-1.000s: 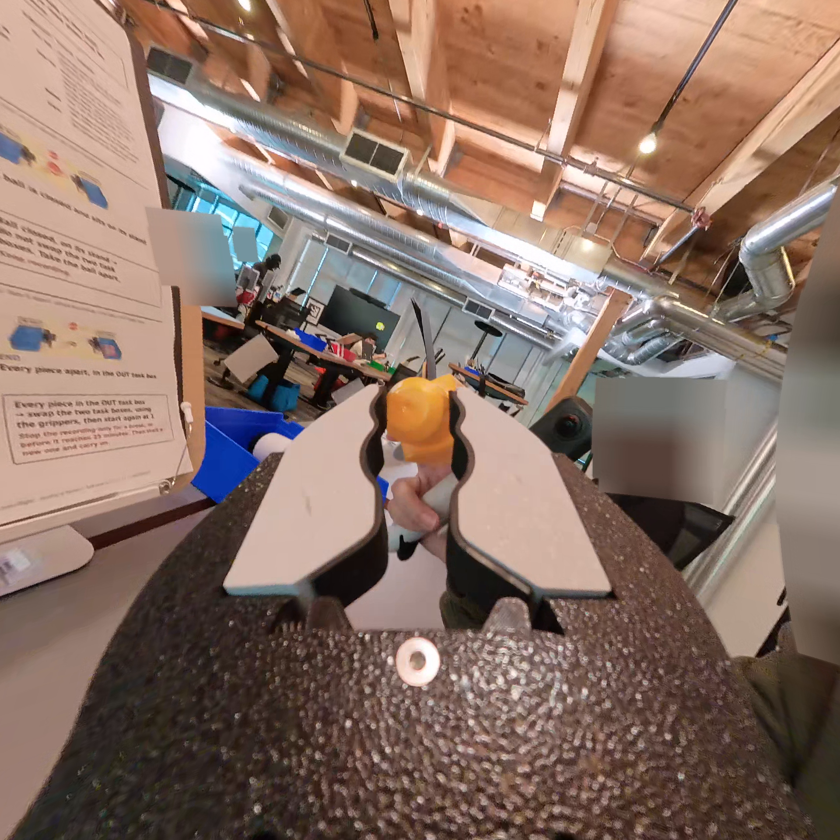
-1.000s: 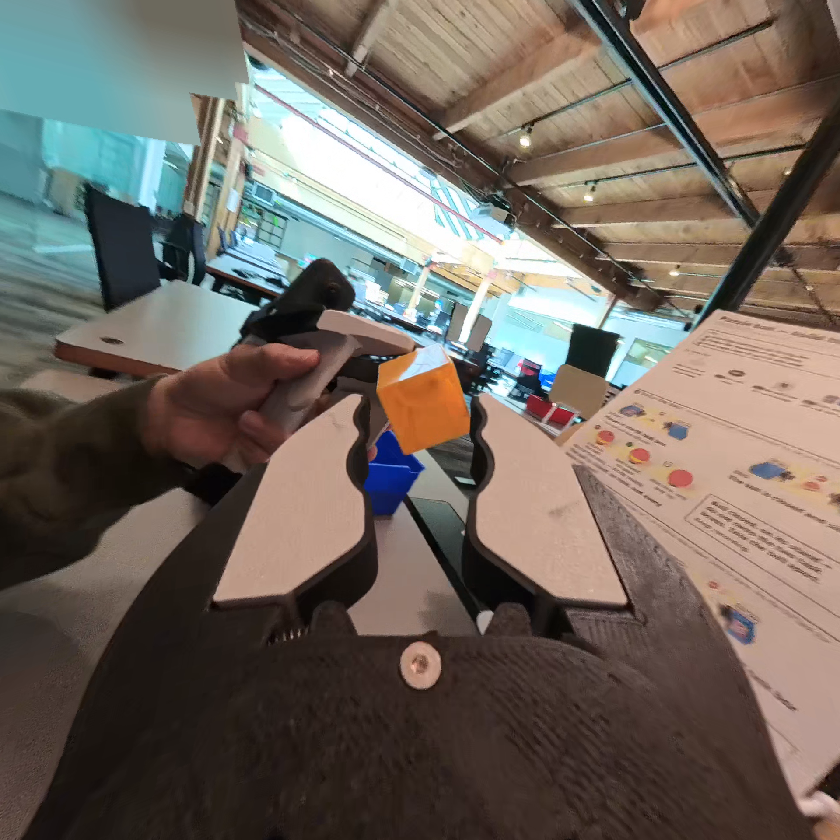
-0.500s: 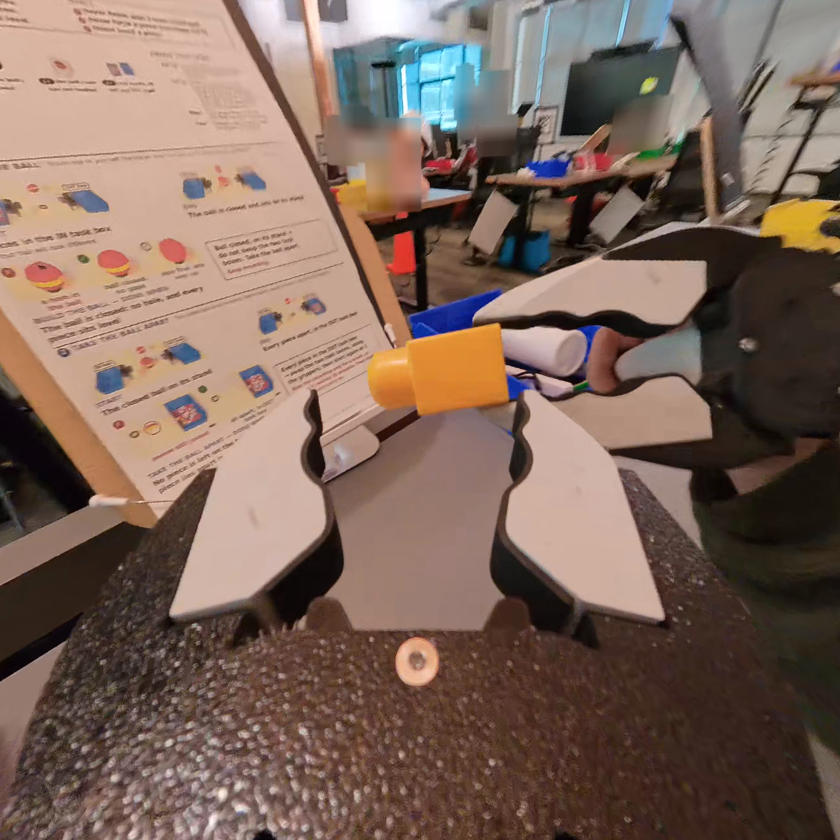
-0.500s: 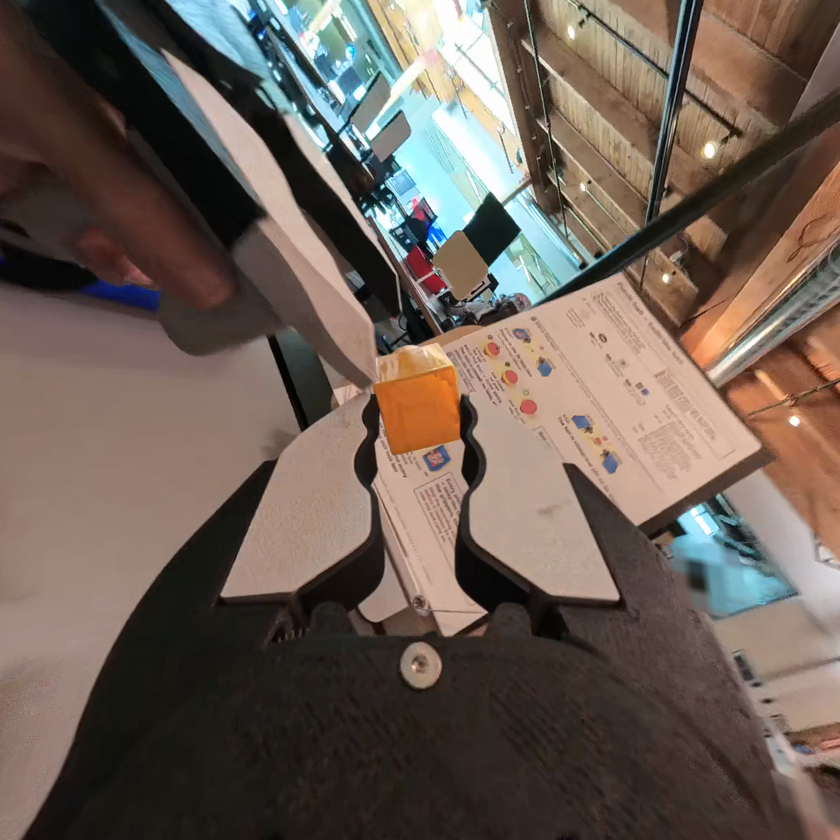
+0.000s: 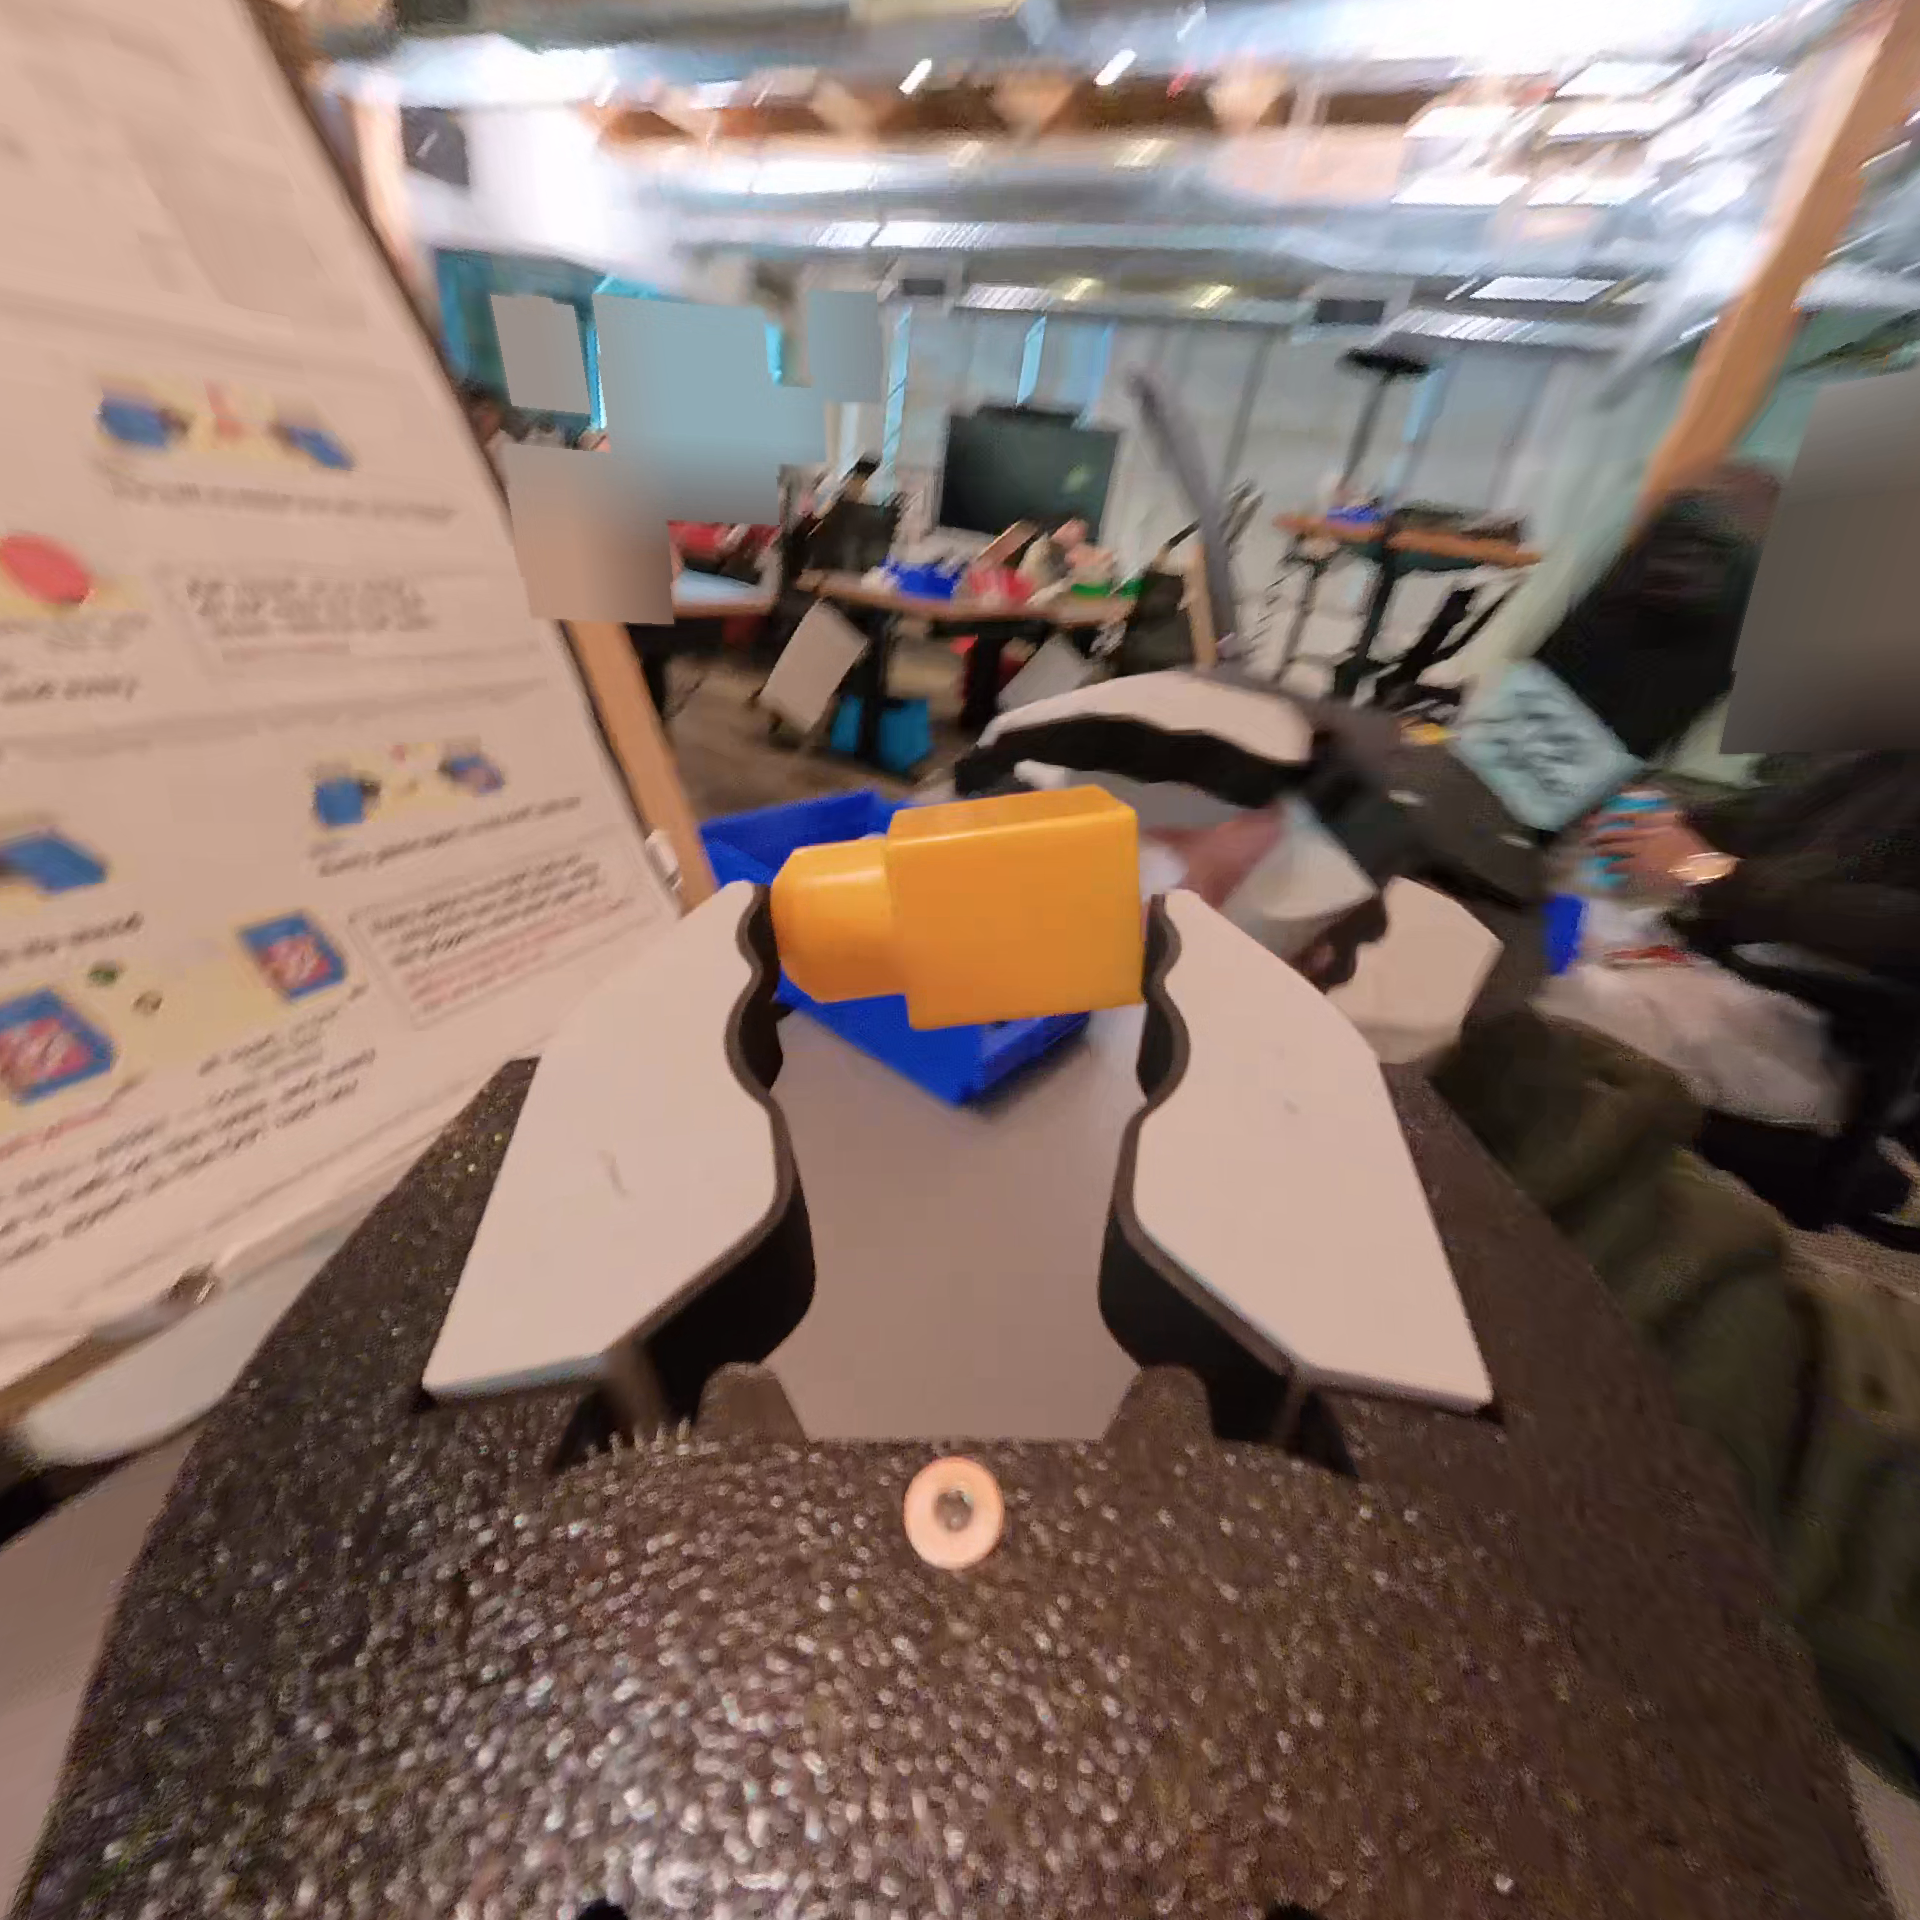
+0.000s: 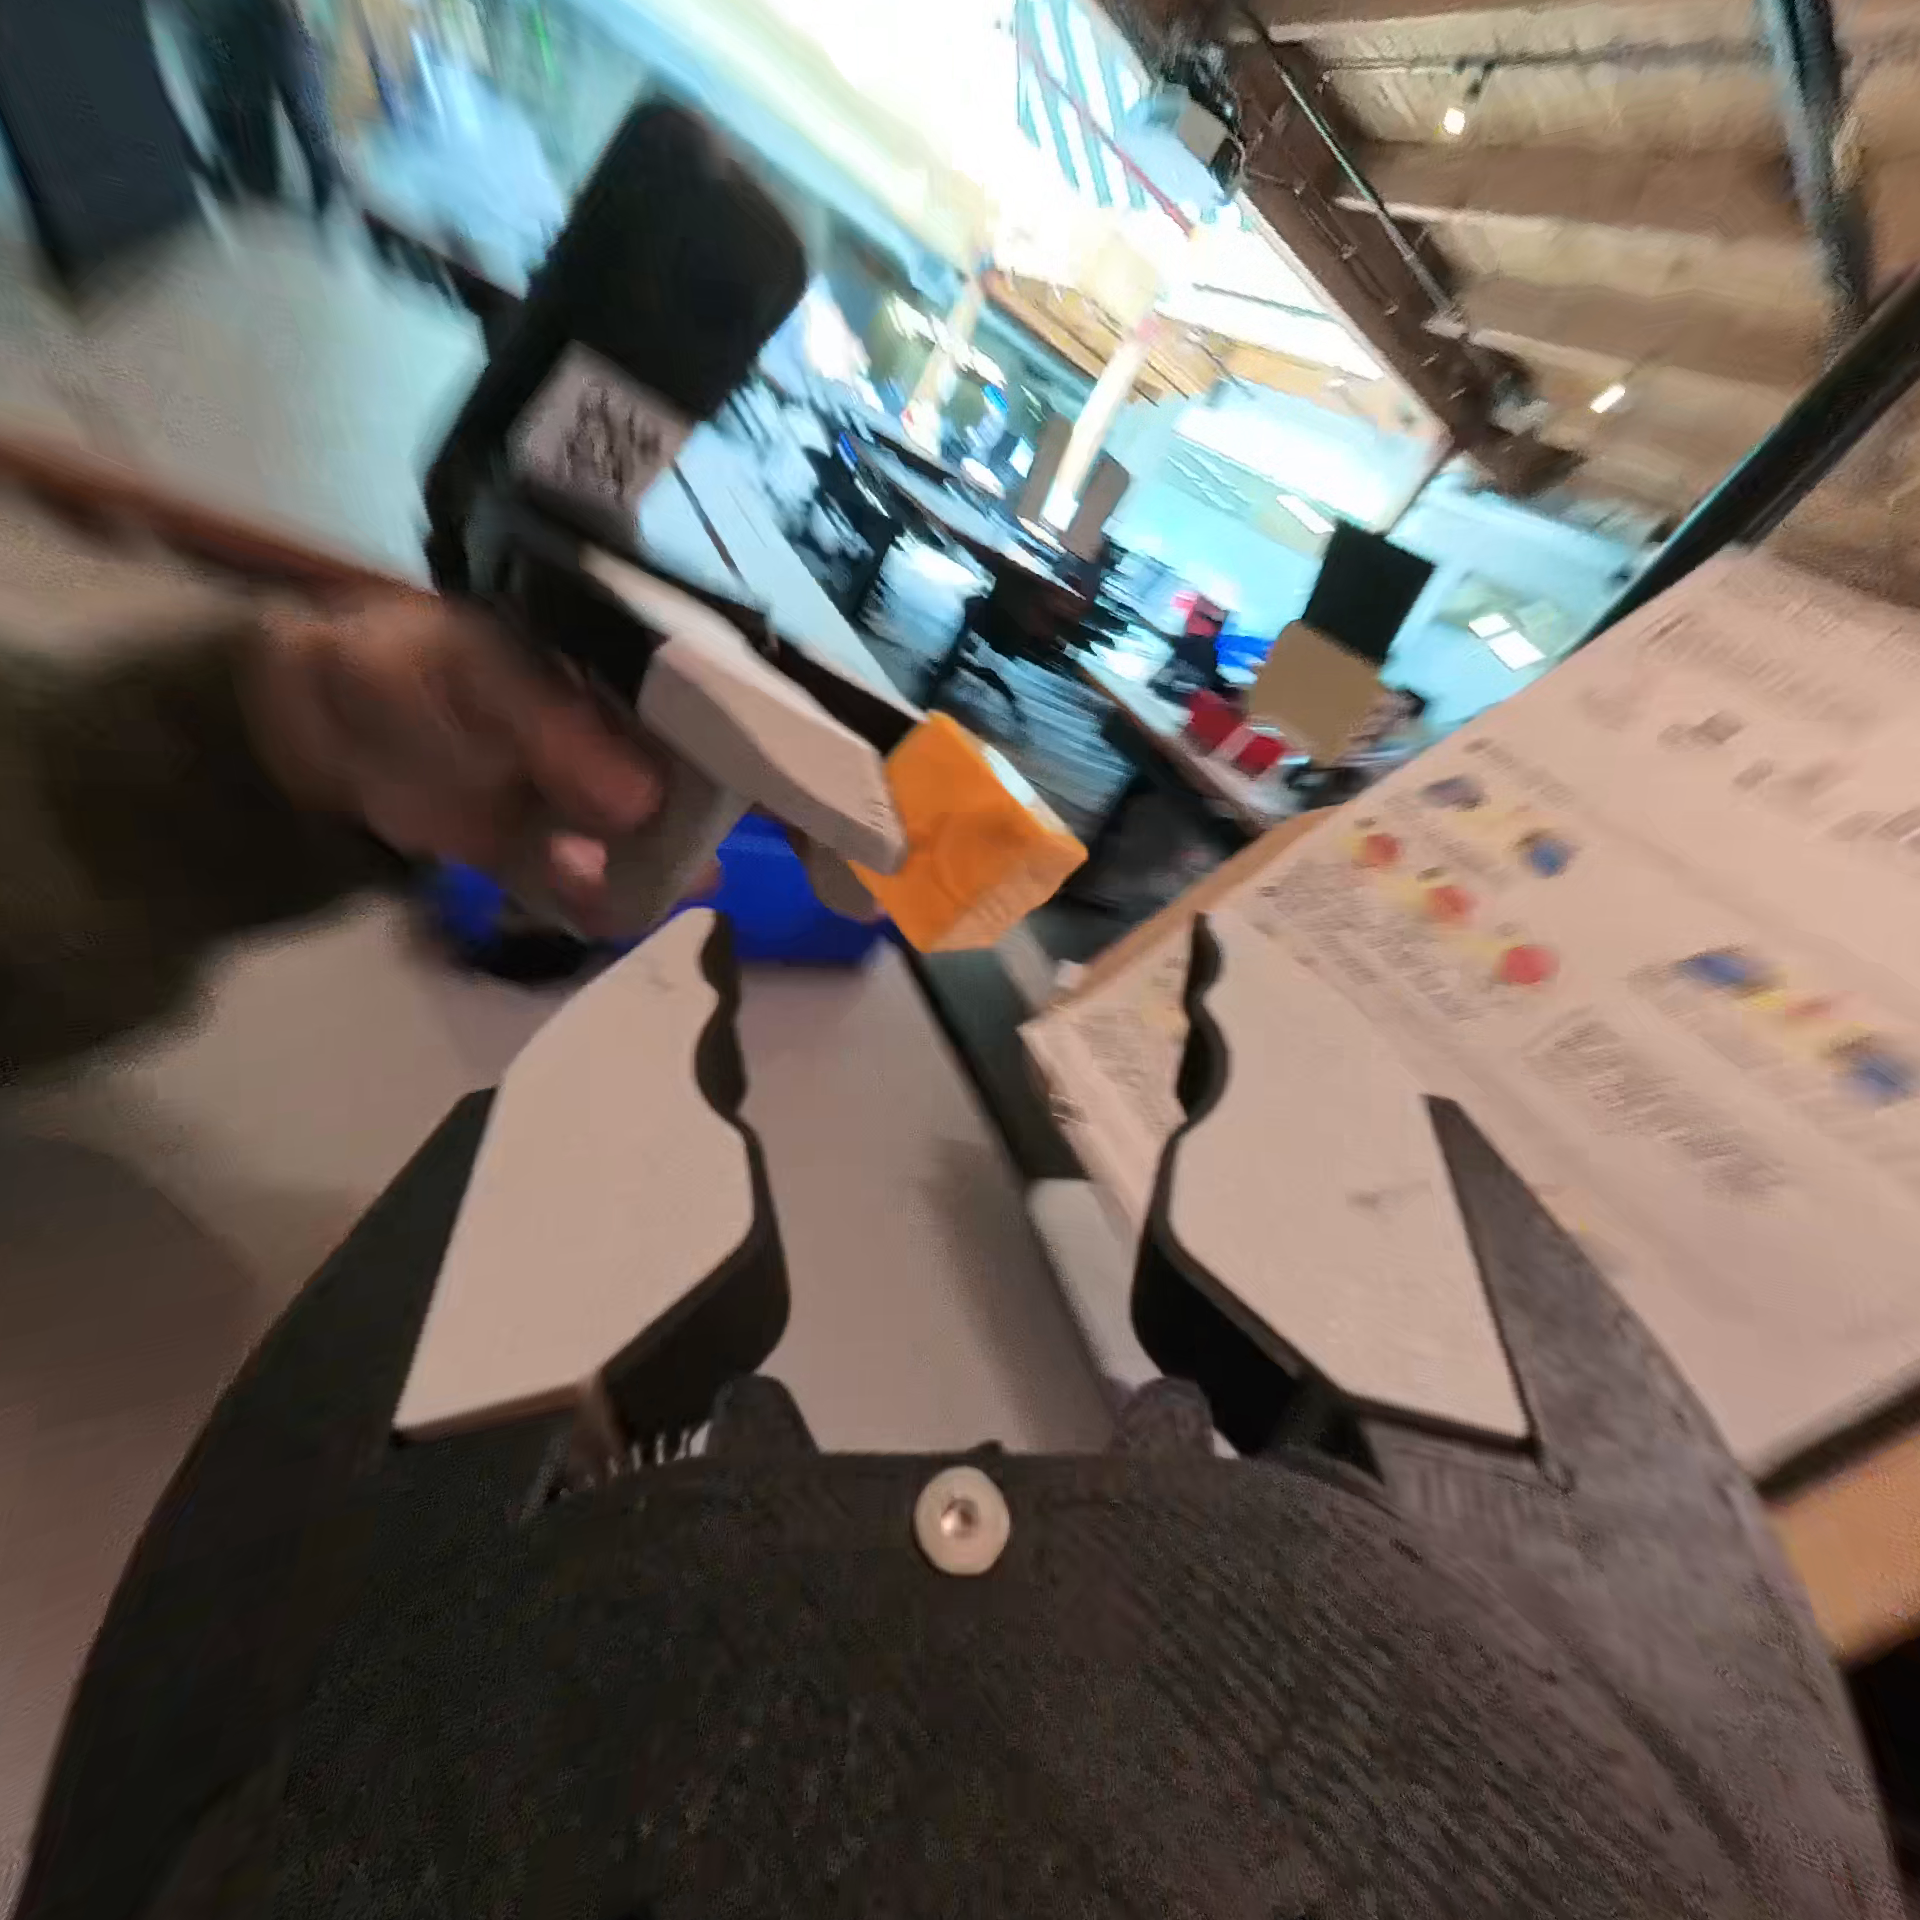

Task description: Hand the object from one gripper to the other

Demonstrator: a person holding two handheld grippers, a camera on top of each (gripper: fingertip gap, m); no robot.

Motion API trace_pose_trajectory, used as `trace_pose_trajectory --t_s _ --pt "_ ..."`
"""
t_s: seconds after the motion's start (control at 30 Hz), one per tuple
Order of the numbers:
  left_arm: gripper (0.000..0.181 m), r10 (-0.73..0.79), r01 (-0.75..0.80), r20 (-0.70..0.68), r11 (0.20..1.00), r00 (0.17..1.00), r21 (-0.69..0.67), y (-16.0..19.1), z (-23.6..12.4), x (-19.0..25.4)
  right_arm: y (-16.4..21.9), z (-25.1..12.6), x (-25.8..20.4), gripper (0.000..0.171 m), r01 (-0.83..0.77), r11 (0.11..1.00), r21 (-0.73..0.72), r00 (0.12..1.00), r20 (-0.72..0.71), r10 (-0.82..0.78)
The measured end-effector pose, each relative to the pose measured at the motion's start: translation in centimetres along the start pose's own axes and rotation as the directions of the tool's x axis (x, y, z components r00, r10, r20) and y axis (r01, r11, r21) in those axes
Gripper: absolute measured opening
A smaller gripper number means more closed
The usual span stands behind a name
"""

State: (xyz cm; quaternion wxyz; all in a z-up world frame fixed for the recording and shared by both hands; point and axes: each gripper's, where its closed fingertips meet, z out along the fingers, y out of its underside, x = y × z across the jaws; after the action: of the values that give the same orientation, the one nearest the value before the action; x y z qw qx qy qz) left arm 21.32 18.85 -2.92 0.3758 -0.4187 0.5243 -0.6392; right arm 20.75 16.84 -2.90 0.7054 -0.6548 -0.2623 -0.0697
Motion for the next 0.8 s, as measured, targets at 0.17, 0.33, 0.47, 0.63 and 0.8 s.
trace_pose_trajectory --t_s 0.17,0.33,0.47,0.63,0.8 --pt "0.067 0.249 -0.224 -0.126 0.957 0.96 0.182 -2.0 -1.4 2.7 -2.9 -1.8 -0.2 0.084 -0.797 0.6 0.066 0.553 0.476 0.684" --pt "0.066 0.634 -0.612 -0.065 0.764 0.77 0.202 -0.8 -1.3 4.4 -2.9 -1.8 -2.9 0.06 -0.874 0.463 -0.147 0.274 0.639 0.719" --pt "0.067 0.715 -0.701 -0.082 0.698 0.695 0.143 0.8 -0.8 4.2 -1.8 -1.5 -4.5 0.06 -0.832 0.507 -0.227 0.262 0.645 0.718" --pt "0.066 0.765 -0.757 -0.063 0.644 0.641 0.111 1.3 -0.4 4.1 -0.9 -0.9 -3.7 0.044 -0.828 0.533 -0.176 0.337 0.604 0.722" --pt "0.067 0.723 -0.723 -0.004 0.691 0.691 -0.004 1.8 -0.1 2.3 0.6 0.3 -2.5 0.04 -0.77 0.626 -0.126 0.504 0.482 0.717"
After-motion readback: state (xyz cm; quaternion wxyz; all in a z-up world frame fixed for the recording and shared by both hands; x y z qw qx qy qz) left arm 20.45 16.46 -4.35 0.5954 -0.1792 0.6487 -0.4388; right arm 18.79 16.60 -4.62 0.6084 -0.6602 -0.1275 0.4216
